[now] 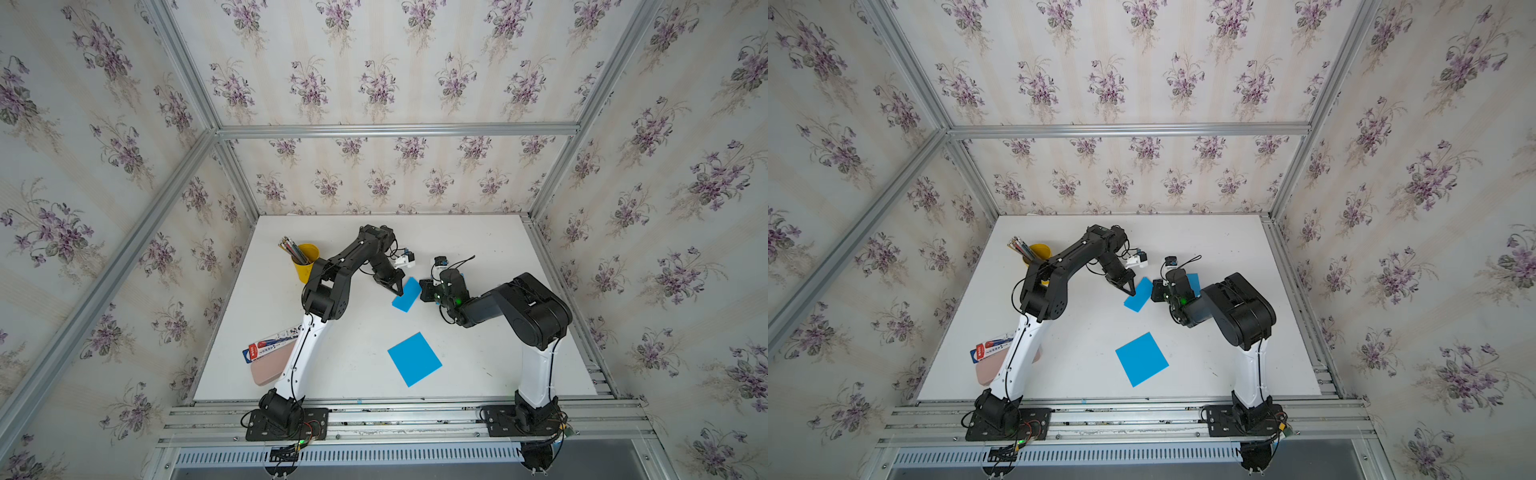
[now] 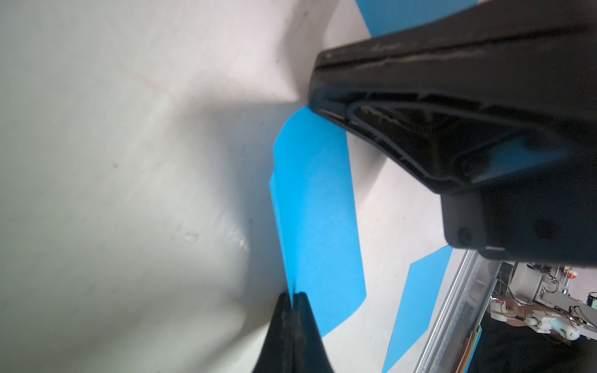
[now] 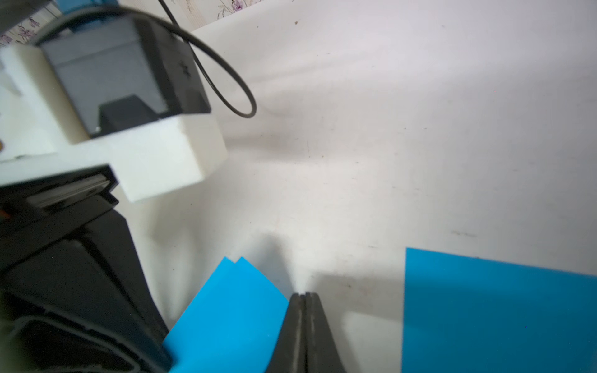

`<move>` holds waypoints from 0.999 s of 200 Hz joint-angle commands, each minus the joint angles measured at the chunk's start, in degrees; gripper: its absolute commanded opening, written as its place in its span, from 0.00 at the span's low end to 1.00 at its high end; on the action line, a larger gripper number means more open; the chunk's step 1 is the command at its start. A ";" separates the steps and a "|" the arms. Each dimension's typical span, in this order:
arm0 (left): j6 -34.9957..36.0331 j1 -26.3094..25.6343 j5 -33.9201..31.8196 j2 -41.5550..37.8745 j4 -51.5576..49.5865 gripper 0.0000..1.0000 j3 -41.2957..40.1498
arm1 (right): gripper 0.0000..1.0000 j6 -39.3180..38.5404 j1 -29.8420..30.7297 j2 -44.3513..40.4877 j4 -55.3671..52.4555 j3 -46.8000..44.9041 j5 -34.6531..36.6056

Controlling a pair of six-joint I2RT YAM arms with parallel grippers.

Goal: Fold the square paper along the opposite sides
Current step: Smooth out the paper at the center of the board.

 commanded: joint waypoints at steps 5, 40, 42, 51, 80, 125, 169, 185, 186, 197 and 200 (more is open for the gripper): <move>0.40 0.07 -10.16 1.09 -0.52 0.00 -0.61 | 0.00 0.28 -0.32 0.15 -3.87 -0.55 1.29; 0.38 0.17 -10.18 1.17 -0.56 0.00 -0.73 | 0.00 0.13 -0.66 0.12 -3.94 -0.79 1.18; 0.38 0.16 -10.16 1.17 -0.53 0.00 -0.74 | 0.00 0.15 -0.67 0.04 -3.88 -0.84 1.12; 0.38 0.20 -10.11 1.17 -0.52 0.00 -0.66 | 0.00 0.00 -0.75 -0.54 -3.82 -0.86 1.02; 0.22 0.16 -10.32 0.84 -0.45 0.00 -0.27 | 0.00 -1.98 -0.23 -4.86 -3.45 -0.74 0.53; -0.08 0.16 -11.15 -0.06 -0.26 0.00 -0.88 | 0.00 -2.93 8.61 -3.48 3.80 -2.47 3.42; 0.02 0.16 -11.06 0.81 -0.69 0.00 -0.47 | 0.00 -2.75 9.26 -1.34 1.34 -1.10 2.92; 0.16 0.16 -11.16 0.82 -0.72 0.00 -0.51 | 0.00 -4.18 9.25 -0.84 -0.59 -0.73 2.48; 0.18 0.16 -11.18 0.82 -0.71 0.00 -0.47 | 0.00 -4.30 9.30 -0.82 -0.72 -0.71 2.47; 0.36 0.16 -11.21 0.74 -0.70 0.00 -0.54 | 0.00 -5.70 9.42 -0.55 -1.82 -0.59 2.39; 0.45 0.16 -11.22 0.74 -0.70 0.00 -0.48 | 0.00 -6.26 9.51 -0.48 -2.00 -0.59 2.31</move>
